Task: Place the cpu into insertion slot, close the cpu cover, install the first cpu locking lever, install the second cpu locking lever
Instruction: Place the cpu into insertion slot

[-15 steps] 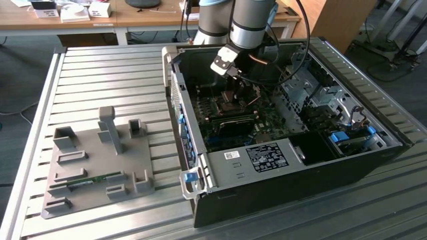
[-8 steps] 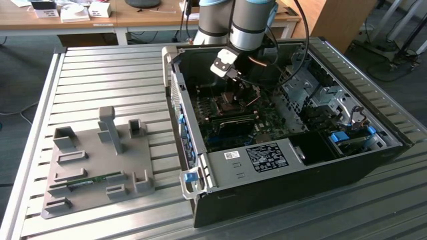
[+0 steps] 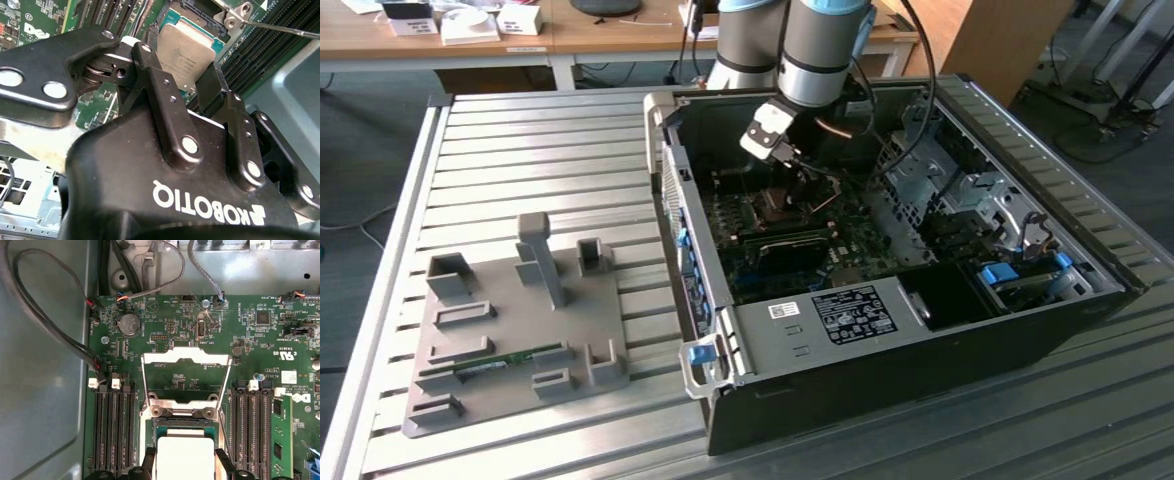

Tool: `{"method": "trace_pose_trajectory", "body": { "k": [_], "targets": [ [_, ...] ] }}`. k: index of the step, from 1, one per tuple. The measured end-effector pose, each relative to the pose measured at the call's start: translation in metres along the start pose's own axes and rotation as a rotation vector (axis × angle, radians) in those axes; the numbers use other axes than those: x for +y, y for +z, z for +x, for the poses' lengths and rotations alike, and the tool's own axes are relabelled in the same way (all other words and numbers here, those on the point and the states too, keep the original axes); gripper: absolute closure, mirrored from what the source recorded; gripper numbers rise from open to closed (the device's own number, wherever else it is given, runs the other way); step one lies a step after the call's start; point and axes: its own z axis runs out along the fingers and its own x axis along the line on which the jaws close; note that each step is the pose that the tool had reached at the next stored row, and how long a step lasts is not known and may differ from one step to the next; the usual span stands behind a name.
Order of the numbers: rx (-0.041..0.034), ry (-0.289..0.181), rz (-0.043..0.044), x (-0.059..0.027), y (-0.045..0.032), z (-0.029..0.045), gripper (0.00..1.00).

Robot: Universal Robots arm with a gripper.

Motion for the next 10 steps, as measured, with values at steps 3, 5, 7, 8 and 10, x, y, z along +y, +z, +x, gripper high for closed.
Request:
{"method": "trace_pose_trajectory", "body": {
  "k": [3, 5, 7, 8, 10],
  "targets": [
    [-0.0001, 0.0, 0.0001, -0.0001, 0.0033, -0.0001, 0.46],
    [-0.0001, 0.0, 0.0001, -0.0001, 0.0052, -0.0001, 0.46],
    [-0.0004, 0.0, 0.0001, -0.0001, 0.0061, -0.0001, 0.46],
    [-0.0005, 0.0, 0.0002, -0.0001, 0.0061, -0.0001, 0.46],
    [-0.0003, 0.0, 0.0, -0.0001, 0.0064, -0.0001, 0.46]
  ]
}}
